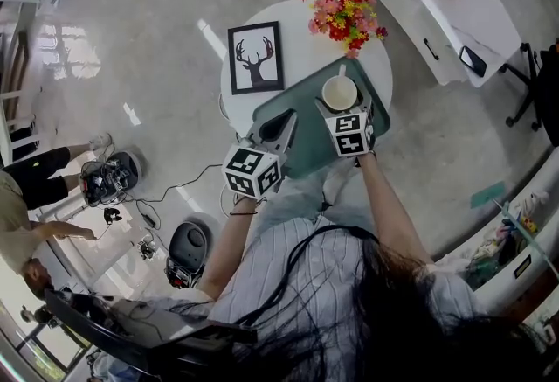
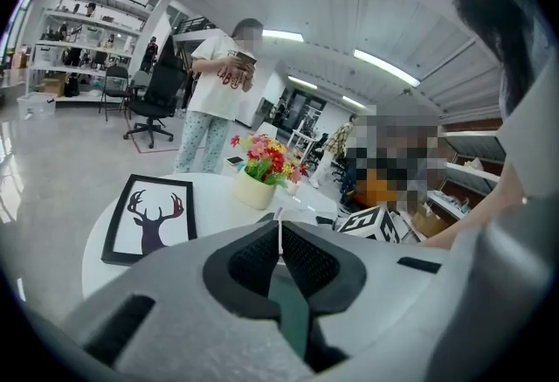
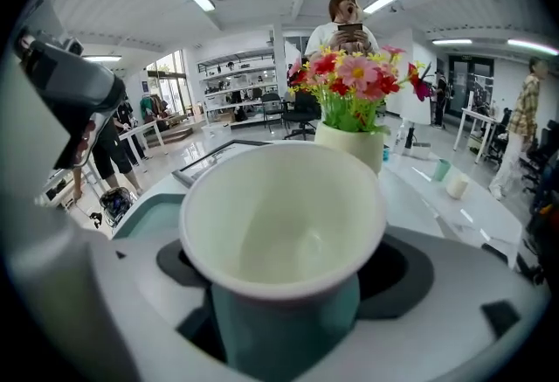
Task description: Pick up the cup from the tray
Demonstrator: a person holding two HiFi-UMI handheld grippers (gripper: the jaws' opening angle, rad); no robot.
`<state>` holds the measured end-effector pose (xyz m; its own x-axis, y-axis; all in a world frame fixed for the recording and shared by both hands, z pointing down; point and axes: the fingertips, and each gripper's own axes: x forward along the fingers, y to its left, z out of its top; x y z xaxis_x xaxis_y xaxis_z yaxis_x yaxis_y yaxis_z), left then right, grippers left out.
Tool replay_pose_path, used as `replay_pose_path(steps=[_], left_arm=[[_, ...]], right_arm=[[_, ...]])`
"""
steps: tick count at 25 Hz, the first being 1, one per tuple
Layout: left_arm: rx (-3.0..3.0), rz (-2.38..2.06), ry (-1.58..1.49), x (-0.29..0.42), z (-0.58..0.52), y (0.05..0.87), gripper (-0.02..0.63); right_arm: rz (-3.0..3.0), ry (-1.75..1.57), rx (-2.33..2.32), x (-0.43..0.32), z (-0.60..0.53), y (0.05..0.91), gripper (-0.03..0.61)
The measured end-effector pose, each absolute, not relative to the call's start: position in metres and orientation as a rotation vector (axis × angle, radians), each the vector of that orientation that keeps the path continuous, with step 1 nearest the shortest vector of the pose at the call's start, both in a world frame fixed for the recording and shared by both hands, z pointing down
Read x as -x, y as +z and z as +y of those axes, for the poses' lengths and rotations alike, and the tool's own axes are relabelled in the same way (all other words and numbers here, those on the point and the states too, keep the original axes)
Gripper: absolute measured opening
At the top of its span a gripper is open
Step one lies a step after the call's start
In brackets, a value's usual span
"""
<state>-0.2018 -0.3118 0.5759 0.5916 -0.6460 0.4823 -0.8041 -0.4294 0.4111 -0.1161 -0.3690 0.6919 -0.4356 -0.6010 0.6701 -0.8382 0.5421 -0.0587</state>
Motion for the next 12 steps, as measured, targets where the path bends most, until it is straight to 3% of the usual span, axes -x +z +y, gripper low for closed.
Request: replay_pose_path(steps=[12], left_arm=[[-2.204,-1.131,0.343,0.2051,-0.3030,0.5785,0.014]], right_arm=[[-2.180,0.479,-1.148,0.1140,-0.3641,0.6892,0.422]])
